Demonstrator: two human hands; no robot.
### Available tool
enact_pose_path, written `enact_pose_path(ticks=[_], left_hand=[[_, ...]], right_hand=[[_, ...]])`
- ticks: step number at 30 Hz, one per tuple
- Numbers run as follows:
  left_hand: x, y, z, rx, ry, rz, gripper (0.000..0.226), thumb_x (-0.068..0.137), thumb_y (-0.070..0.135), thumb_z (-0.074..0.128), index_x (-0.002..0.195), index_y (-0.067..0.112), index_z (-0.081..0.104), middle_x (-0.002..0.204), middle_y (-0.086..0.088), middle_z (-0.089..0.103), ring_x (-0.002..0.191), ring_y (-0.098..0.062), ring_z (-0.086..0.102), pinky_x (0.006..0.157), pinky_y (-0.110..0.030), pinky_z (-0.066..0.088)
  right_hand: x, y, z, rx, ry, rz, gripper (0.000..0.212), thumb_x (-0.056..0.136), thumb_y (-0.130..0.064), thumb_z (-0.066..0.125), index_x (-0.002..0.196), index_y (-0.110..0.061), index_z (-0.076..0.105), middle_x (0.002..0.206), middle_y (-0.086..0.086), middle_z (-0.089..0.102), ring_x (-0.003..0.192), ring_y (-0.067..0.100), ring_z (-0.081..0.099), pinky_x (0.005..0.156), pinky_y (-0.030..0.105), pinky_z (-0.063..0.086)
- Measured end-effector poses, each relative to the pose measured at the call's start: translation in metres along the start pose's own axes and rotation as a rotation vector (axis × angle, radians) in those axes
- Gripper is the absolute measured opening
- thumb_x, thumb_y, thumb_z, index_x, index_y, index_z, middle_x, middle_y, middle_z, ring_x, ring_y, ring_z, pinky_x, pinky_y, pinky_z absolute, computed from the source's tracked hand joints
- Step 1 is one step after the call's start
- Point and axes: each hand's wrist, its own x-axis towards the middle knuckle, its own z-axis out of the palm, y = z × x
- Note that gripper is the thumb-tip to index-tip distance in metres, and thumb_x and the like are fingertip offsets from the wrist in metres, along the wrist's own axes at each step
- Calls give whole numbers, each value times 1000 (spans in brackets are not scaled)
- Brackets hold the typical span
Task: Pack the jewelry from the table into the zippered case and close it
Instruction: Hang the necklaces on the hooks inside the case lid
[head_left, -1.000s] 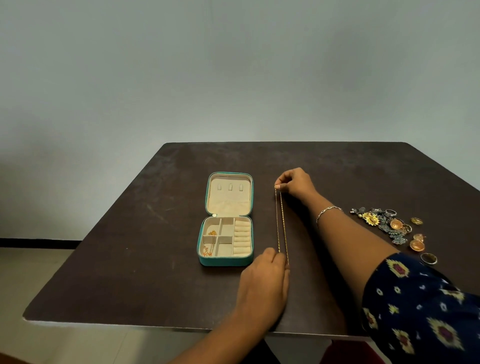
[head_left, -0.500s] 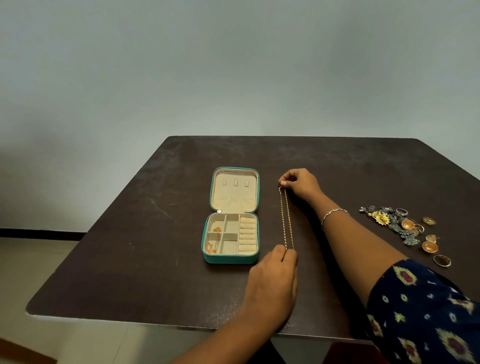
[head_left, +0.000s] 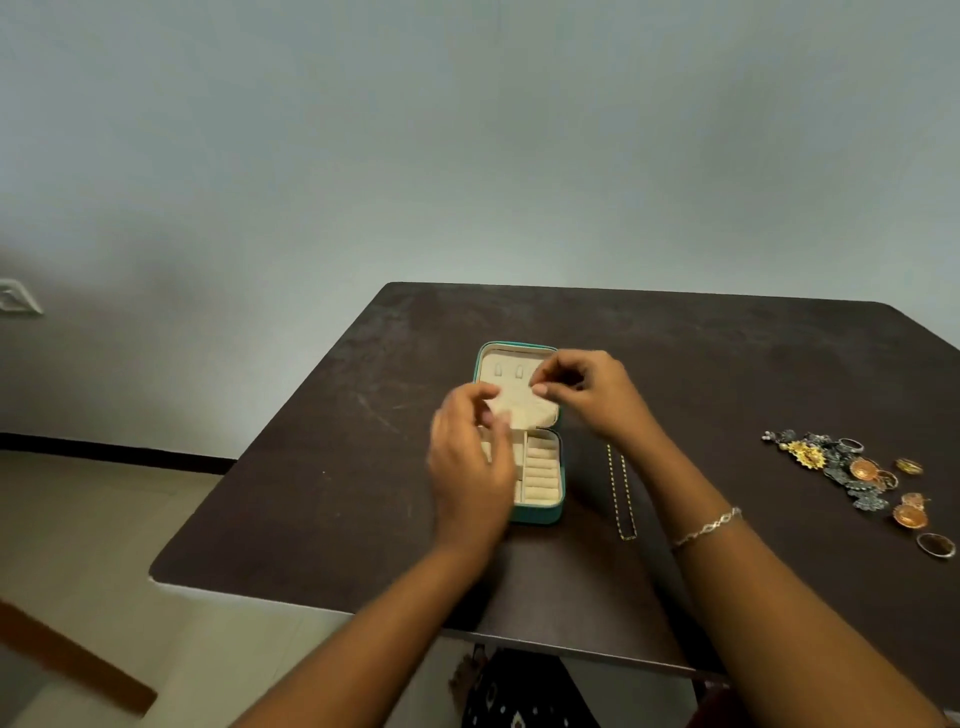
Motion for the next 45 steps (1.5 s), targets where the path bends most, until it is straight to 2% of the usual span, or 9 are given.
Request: enact_pose_path(ticks=[8, 12, 16, 20, 23, 27, 32, 40, 45], left_hand=[[3, -47, -21, 29, 3, -373, 27, 88, -4, 44, 87, 19, 58, 91, -2, 62, 86, -21, 60, 75, -43, 53], [-3, -41, -17, 43, -78, -410, 22, 91, 1, 44, 86, 18, 58, 84, 4, 60, 81, -15, 59, 62, -19, 46], [-5, -40, -15, 49, -112, -423, 21, 91, 2, 44, 86, 18, 58, 87, 0, 63, 81, -16, 60, 62, -22, 46], [-4, -40, -17, 57, -132, -442, 20, 91, 3, 46, 87, 19, 58, 91, 0, 64, 79, -11, 59, 53, -7, 41], [-3, -40, -18, 51, -146, -439, 19, 89, 2, 48, 86, 18, 58, 93, -2, 63, 82, -13, 59, 55, -6, 42], [5, -40, -21, 40, -171, -437, 17, 85, 1, 54, 85, 17, 61, 92, -2, 65, 83, -15, 61, 67, -21, 48], [19, -35, -29, 33, -191, -429, 16, 86, 2, 55, 84, 13, 65, 79, 8, 62, 70, 1, 55, 56, -6, 42], [38, -28, -39, -144, -552, -489, 14, 86, 29, 60, 87, 17, 66, 90, -3, 71, 89, -14, 65, 64, -30, 51], [41, -28, -44, -215, -608, -531, 6, 79, 12, 69, 82, 14, 64, 82, -5, 67, 73, -13, 60, 55, -23, 43]], right_hand=[[-20, -31, 46, -396, -262, -13, 17, 84, -14, 62, 99, -17, 70, 88, -2, 57, 91, 15, 57, 70, 21, 35], [-24, -30, 58, -568, -278, 26, 20, 85, -24, 61, 103, -20, 67, 103, 4, 59, 95, 22, 58, 70, 26, 39], [-28, -32, 64, -634, -223, 30, 17, 86, -21, 56, 98, -18, 67, 101, 7, 56, 92, 26, 57, 70, 31, 42], [-26, -33, 70, -655, -219, 71, 18, 86, -16, 54, 99, -14, 67, 100, 9, 58, 89, 27, 57, 72, 34, 46], [-24, -33, 71, -634, -219, 106, 19, 85, -14, 55, 99, -11, 67, 98, 9, 63, 88, 26, 59, 76, 35, 49], [-21, -29, 68, -539, -183, 136, 14, 83, -17, 60, 92, -14, 70, 93, 9, 68, 88, 27, 61, 72, 31, 46], [-15, -33, 59, -435, -180, 130, 13, 84, -21, 63, 91, -12, 70, 91, 5, 70, 88, 19, 62, 73, 28, 44], [-8, -47, 39, -242, -159, 83, 11, 85, -17, 61, 85, -9, 69, 82, 5, 67, 80, 18, 61, 76, 35, 51], [-10, -53, 30, 5, -143, 116, 13, 84, -14, 63, 83, -2, 67, 76, 7, 67, 72, 14, 62, 70, 31, 53]])
